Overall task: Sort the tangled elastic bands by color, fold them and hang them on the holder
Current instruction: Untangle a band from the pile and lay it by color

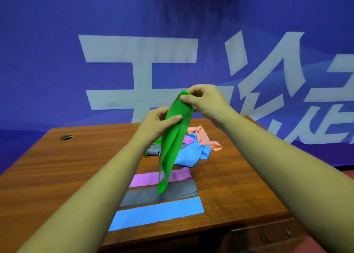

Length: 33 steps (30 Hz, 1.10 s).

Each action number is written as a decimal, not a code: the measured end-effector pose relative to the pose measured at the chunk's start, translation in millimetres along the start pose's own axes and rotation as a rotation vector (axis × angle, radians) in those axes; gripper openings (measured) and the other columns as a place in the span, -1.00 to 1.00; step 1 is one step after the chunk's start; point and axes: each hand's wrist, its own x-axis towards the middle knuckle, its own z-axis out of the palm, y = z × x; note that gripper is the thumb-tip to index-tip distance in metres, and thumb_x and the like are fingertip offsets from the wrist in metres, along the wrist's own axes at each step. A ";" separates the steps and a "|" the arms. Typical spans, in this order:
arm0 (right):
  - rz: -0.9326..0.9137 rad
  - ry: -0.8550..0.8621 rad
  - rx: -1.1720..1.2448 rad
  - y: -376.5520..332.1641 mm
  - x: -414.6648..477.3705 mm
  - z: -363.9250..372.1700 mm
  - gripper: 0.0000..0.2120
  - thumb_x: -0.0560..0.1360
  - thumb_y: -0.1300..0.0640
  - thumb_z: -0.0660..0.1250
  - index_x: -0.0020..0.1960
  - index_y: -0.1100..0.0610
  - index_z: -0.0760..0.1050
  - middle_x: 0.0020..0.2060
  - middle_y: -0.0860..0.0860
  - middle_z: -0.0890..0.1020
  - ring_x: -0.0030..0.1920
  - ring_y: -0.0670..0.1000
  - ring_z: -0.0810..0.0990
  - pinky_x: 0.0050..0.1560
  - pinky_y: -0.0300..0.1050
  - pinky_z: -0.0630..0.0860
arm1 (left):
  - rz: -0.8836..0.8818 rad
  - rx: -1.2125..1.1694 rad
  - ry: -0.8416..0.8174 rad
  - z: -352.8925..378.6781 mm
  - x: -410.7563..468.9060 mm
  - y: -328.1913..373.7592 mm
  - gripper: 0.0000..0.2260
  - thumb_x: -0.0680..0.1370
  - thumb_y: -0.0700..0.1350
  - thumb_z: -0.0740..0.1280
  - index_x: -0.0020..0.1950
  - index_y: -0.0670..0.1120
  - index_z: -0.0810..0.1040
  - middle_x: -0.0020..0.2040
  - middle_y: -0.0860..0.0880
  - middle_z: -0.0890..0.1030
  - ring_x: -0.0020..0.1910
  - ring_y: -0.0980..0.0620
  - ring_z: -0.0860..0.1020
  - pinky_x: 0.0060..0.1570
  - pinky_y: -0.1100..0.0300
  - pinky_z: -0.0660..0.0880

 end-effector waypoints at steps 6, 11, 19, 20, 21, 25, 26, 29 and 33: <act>-0.048 0.053 -0.153 -21.7 9.3 -23.2 -0.91 0.53 0.21 0.37 -0.07 0.23 0.62 -0.22 0.15 0.64 -0.22 0.02 0.55 -0.14 0.06 0.55 | -0.132 -0.058 -0.121 6.4 -19.9 -18.3 -0.71 0.51 -0.25 0.41 0.23 -0.20 0.56 0.13 -0.18 0.67 0.03 -0.02 0.63 0.11 0.06 0.57; -0.021 0.042 -0.186 -22.7 1.9 -36.5 -0.85 0.56 0.22 0.34 0.02 0.28 0.62 -0.18 0.17 0.64 -0.21 0.01 0.54 -0.22 -0.11 0.50 | -0.205 0.027 -0.158 14.6 -33.3 -40.4 -0.74 0.48 -0.13 0.48 0.17 -0.10 0.65 0.05 -0.03 0.70 0.04 0.05 0.64 0.01 0.22 0.55; 0.152 0.196 -0.096 25.6 -5.3 -61.8 -0.90 0.55 0.25 0.33 -0.04 0.27 0.61 -0.14 0.25 0.64 -0.14 0.13 0.62 -0.12 0.04 0.62 | -0.390 0.090 -0.269 20.0 -52.2 -64.3 -0.80 0.50 -0.11 0.47 0.10 -0.09 0.65 -0.04 0.00 0.72 -0.07 0.06 0.63 -0.07 0.24 0.52; 0.188 0.223 -0.083 34.9 -7.1 -67.5 -0.90 0.55 0.25 0.34 -0.06 0.25 0.61 -0.15 0.24 0.63 -0.15 0.12 0.61 -0.14 0.02 0.61 | -0.417 0.136 -0.278 19.1 -54.4 -68.8 -0.82 0.49 -0.05 0.48 0.04 -0.07 0.67 -0.11 0.00 0.71 -0.12 0.05 0.62 -0.10 0.21 0.50; 0.216 0.242 -0.073 44.7 -9.7 -73.1 -0.91 0.54 0.25 0.34 -0.07 0.26 0.60 -0.18 0.23 0.60 -0.17 0.11 0.58 -0.19 -0.01 0.59 | -0.445 0.159 -0.283 19.5 -56.9 -72.5 -0.83 0.49 -0.01 0.47 0.01 -0.06 0.67 -0.15 0.00 0.70 -0.17 0.05 0.61 -0.13 0.19 0.49; 0.313 0.305 -0.069 85.0 -30.1 -97.6 -0.90 0.54 0.26 0.33 -0.07 0.29 0.59 -0.21 0.20 0.54 -0.19 0.10 0.52 -0.27 -0.06 0.51 | -0.462 0.147 -0.309 24.3 -60.9 -88.2 -0.83 0.52 -0.11 0.44 0.10 -0.07 0.64 -0.14 0.00 0.69 -0.17 0.04 0.61 -0.12 0.15 0.52; 0.338 0.321 -0.067 95.7 -37.1 -104.2 -0.89 0.55 0.25 0.33 -0.05 0.30 0.59 -0.21 0.19 0.54 -0.19 0.10 0.52 -0.28 -0.07 0.50 | -0.459 0.147 -0.322 26.5 -61.5 -90.5 -0.82 0.52 -0.13 0.45 0.11 -0.09 0.64 -0.12 -0.02 0.70 -0.15 0.03 0.61 -0.11 0.14 0.51; 0.427 0.375 -0.063 126.9 -59.2 -121.8 -0.91 0.56 0.23 0.33 -0.09 0.22 0.59 -0.20 0.13 0.57 -0.21 0.05 0.55 -0.29 -0.11 0.52 | -0.461 0.159 -0.325 34.1 -61.0 -98.6 -0.81 0.49 -0.16 0.47 0.10 -0.12 0.65 0.00 -0.13 0.71 -0.06 -0.02 0.63 0.04 0.05 0.54; 0.539 0.416 -0.086 170.5 -91.0 -144.5 -0.85 0.54 0.21 0.36 -0.21 0.11 0.54 -0.24 0.08 0.57 -0.33 -0.03 0.53 -0.40 -0.20 0.50 | -0.482 0.179 -0.288 50.4 -58.7 -112.1 -0.90 0.49 -0.18 0.47 -0.01 -0.06 0.66 -0.05 -0.15 0.67 -0.11 -0.01 0.61 0.03 -0.02 0.55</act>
